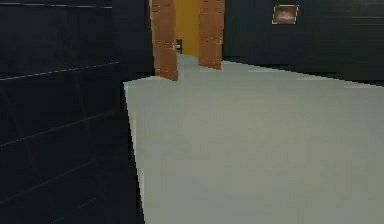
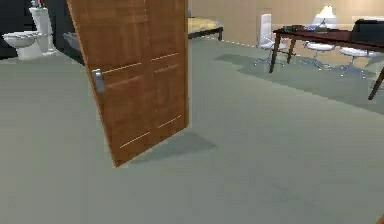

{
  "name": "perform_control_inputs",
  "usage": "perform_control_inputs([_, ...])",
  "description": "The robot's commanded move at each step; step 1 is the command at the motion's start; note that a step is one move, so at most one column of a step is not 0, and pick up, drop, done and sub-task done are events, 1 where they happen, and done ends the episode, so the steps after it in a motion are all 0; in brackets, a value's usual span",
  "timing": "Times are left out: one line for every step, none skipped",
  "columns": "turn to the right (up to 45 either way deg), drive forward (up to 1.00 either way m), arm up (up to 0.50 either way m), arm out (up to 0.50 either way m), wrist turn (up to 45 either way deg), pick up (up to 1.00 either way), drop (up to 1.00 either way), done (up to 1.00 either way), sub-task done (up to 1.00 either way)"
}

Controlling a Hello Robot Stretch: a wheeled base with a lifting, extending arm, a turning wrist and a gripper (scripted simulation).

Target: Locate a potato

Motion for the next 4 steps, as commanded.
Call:
perform_control_inputs([39.0,0.0,0.0,0.0,0.0,0.0,0.0,0.0,0.0])
perform_control_inputs([0.0,0.6,0.0,0.0,0.0,0.0,0.0,0.0,0.0])
perform_control_inputs([-12.0,0.0,0.0,0.0,0.0,0.0,0.0,0.0,0.0])
perform_control_inputs([0.0,0.55,0.0,0.0,0.0,0.0,0.0,0.0,0.0])
